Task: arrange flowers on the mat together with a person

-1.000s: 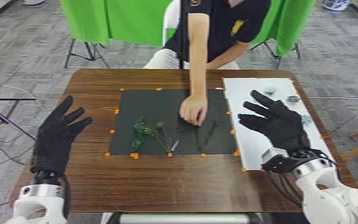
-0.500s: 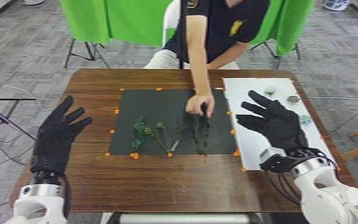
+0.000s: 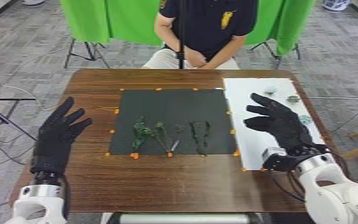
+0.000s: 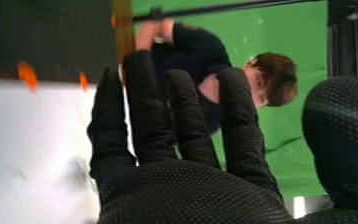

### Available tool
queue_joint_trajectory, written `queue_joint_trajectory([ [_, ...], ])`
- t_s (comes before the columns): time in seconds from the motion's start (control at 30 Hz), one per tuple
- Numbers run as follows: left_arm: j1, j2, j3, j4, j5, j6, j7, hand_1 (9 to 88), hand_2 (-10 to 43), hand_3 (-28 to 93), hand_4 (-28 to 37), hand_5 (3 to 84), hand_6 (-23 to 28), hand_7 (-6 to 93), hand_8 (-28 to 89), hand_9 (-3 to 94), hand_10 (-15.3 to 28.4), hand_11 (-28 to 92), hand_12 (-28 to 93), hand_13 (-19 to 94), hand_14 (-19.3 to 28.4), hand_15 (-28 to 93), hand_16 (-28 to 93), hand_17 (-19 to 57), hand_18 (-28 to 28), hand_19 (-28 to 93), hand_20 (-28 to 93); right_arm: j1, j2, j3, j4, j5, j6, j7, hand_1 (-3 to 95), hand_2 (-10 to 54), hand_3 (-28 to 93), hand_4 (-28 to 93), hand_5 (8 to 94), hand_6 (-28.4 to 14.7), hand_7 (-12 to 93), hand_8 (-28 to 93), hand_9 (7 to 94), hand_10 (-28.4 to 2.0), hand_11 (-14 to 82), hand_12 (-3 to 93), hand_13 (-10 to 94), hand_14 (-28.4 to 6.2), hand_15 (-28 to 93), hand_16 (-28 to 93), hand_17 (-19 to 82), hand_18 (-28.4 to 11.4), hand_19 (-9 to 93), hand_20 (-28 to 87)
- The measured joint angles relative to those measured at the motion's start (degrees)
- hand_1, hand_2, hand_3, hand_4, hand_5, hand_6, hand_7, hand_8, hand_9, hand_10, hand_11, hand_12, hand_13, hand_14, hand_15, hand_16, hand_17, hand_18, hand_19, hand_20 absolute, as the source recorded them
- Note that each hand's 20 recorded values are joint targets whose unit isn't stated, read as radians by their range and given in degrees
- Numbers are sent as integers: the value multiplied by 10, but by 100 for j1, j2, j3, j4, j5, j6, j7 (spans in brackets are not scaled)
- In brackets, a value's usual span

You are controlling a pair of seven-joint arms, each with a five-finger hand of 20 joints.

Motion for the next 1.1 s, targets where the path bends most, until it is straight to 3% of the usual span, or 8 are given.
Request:
queue_joint_trajectory([
  [0.2, 29, 40, 7, -13, -13, 14, 44, 248, 39, 818, -238, 333, 37, 124, -99, 338, 160, 193, 96, 269, 244, 426, -54, -96, 223, 437, 134, 235, 446, -130, -119, -1651, 1210, 779, 271, -5, 779, -245, 430, 21, 194, -134, 483, -157, 347, 177, 513, -157, 723, 117, 219, -246, 775, 295],
  [0.3, 45, 68, 7, -35, -15, 24, 76, 248, 38, 820, -236, 332, 37, 126, -99, 339, 160, 195, 97, 269, 244, 426, -54, -96, 223, 438, 134, 516, 726, -306, -111, -2473, 1333, 1530, 289, -20, 765, -241, 444, 17, 207, -134, 507, -160, 414, 182, 550, -154, 753, 127, 244, -241, 803, 287],
  [0.53, 78, 123, 5, -74, -17, 51, 133, 250, 38, 820, -235, 331, 37, 126, -99, 339, 159, 197, 96, 269, 244, 427, -54, -96, 223, 439, 134, 1374, 1236, -968, 75, -4354, 480, 2880, 320, -43, 747, -234, 458, 16, 208, -133, 529, -176, 464, 190, 584, -140, 764, 141, 275, -241, 833, 275],
  [0.77, 62, 132, 8, -74, -26, 57, 137, 250, 37, 821, -234, 330, 37, 127, -99, 339, 160, 200, 97, 270, 244, 427, -55, -96, 223, 440, 134, 2267, 1464, -2013, 647, -5405, -27, 3330, 338, -62, 751, -229, 445, 24, 225, -133, 512, -178, 458, 185, 569, -141, 750, 143, 255, -240, 824, 250],
  [1.1, 11, 132, 1, -74, -24, 57, 134, 253, 37, 818, -233, 331, 37, 129, -99, 342, 161, 208, 97, 271, 246, 433, -55, -96, 224, 443, 135, 3039, 1587, -3011, 1360, -6483, -725, 3453, 347, -84, 763, -231, 451, 26, 247, -145, 510, -178, 455, 183, 566, -144, 746, 141, 244, -247, 823, 246],
])
